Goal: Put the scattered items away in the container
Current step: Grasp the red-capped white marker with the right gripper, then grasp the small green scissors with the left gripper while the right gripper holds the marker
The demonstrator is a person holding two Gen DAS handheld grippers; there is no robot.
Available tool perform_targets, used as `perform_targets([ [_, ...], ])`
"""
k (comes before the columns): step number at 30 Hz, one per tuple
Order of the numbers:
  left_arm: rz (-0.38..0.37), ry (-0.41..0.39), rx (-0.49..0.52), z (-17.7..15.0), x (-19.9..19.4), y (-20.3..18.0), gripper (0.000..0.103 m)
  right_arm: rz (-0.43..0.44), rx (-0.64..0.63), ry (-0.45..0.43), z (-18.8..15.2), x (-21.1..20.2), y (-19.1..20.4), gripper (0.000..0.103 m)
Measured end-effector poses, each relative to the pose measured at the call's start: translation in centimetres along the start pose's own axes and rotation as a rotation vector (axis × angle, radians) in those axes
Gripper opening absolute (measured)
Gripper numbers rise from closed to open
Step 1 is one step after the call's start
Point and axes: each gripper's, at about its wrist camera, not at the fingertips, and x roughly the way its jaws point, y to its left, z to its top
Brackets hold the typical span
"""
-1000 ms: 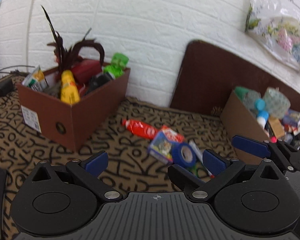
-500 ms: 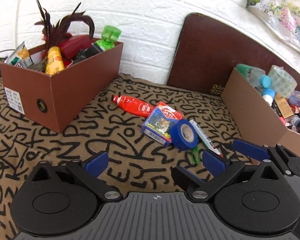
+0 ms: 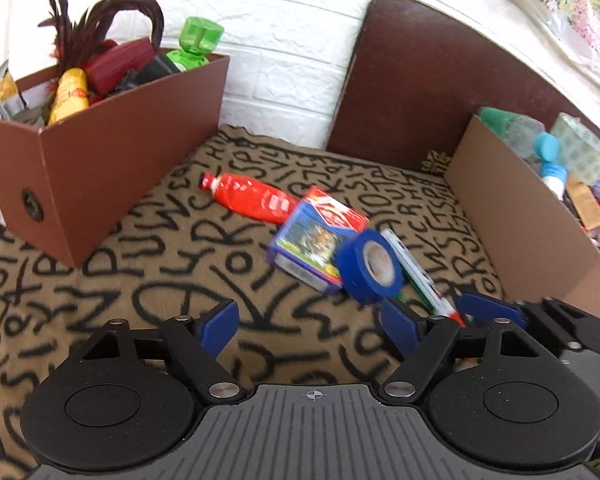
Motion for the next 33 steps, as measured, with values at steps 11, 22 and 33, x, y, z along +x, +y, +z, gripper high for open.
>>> perform_targets([
  [11,-0.035,0.064,0.017,-0.1,2.4,0.0,0.075,-0.018,0.054,0.069,-0.4,2.2,-2.4,0.051],
  [22,-0.071,0.092,-0.005,-0.2,2.6,-0.1,0.069,-0.018,0.074,0.086,-0.4,2.1,-2.4,0.037],
  [33,-0.098,0.112,-0.008,-0.5,2.0,-0.2,0.058,0.043,0.069,0.115,-0.6,1.2,-1.6,0.017],
])
